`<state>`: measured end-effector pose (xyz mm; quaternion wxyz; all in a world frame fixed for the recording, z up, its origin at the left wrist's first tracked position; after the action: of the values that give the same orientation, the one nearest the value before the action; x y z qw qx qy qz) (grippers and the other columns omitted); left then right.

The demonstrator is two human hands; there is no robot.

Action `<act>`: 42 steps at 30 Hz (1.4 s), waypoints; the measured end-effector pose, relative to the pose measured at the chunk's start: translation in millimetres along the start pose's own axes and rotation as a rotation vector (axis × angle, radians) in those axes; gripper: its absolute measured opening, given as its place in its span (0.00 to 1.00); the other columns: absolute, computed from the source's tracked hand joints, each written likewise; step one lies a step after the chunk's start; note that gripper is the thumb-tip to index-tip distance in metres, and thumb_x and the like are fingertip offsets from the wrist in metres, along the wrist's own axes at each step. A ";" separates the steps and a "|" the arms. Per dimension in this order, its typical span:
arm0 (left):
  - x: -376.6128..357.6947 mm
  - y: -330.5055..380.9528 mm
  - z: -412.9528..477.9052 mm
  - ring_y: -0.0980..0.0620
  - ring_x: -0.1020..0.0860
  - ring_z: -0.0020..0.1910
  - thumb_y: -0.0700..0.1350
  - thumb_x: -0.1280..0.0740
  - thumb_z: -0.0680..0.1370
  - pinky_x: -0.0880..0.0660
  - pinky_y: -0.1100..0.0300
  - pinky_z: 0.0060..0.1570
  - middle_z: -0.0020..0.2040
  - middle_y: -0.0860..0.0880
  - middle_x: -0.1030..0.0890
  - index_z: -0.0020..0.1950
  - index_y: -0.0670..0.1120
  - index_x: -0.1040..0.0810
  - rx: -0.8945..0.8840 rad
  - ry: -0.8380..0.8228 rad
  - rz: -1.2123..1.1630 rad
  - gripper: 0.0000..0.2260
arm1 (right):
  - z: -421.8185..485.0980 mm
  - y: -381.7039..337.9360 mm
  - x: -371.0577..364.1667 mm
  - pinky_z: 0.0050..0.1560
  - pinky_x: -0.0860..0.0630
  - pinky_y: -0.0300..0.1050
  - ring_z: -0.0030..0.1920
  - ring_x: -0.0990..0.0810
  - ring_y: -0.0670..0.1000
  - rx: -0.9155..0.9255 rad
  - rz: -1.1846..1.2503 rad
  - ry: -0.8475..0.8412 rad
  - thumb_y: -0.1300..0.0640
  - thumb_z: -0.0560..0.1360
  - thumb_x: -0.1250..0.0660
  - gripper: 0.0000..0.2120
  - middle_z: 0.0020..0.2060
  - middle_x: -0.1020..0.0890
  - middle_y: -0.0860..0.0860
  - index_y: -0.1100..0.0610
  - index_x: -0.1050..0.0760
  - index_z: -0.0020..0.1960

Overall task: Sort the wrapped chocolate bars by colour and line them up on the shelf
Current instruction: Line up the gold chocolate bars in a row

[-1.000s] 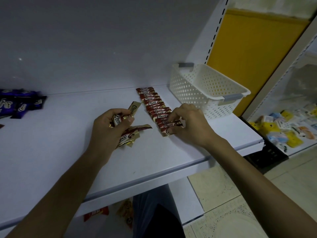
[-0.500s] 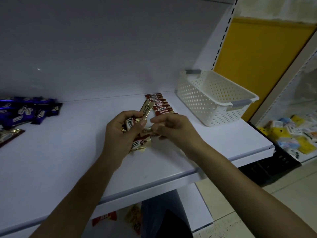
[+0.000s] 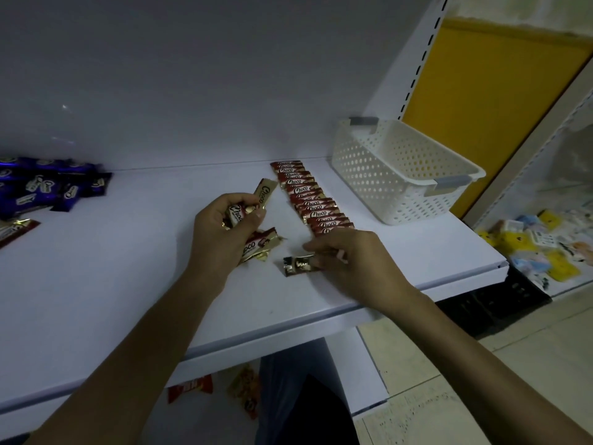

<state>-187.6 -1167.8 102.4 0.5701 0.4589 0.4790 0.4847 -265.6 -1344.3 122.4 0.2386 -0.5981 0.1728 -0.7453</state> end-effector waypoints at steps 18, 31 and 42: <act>-1.7 3.3 -4.0 0.52 0.18 0.38 0.38 0.30 0.75 0.18 0.50 0.42 0.44 0.50 0.18 0.50 0.48 0.20 -0.003 -0.021 0.046 0.07 | -8.2 24.0 19.3 0.48 0.26 0.51 0.50 0.23 0.53 0.092 -0.209 0.010 0.53 0.70 0.26 0.11 0.50 0.19 0.52 0.52 0.17 0.52; -3.4 7.0 -5.5 0.53 0.18 0.36 0.38 0.30 0.75 0.19 0.51 0.41 0.43 0.49 0.19 0.51 0.48 0.20 -0.005 -0.041 0.037 0.07 | 6.5 36.8 30.7 0.44 0.40 0.46 0.44 0.23 0.57 0.106 -0.378 0.146 0.58 0.71 0.28 0.12 0.42 0.20 0.53 0.50 0.17 0.53; -4.0 13.6 -4.8 0.59 0.25 0.30 0.36 0.36 0.77 0.27 0.68 0.30 0.37 0.51 0.21 0.50 0.46 0.21 0.136 -0.065 -0.336 0.07 | 40.6 -42.6 -27.7 0.54 0.27 0.44 0.52 0.22 0.48 0.205 -0.059 -0.091 0.51 0.73 0.29 0.19 0.57 0.19 0.49 0.54 0.24 0.62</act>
<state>-194.2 -1169.9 115.7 0.6261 0.4253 0.5618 0.3340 -227.7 -1292.3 132.2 0.2842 -0.6086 0.0669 -0.7378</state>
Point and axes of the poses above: each hand's wrist, its own z-axis towards the middle knuckle, its own x-axis out of the back of the hand, y = z × x, the point moved 6 cm from there along z, towards the middle knuckle
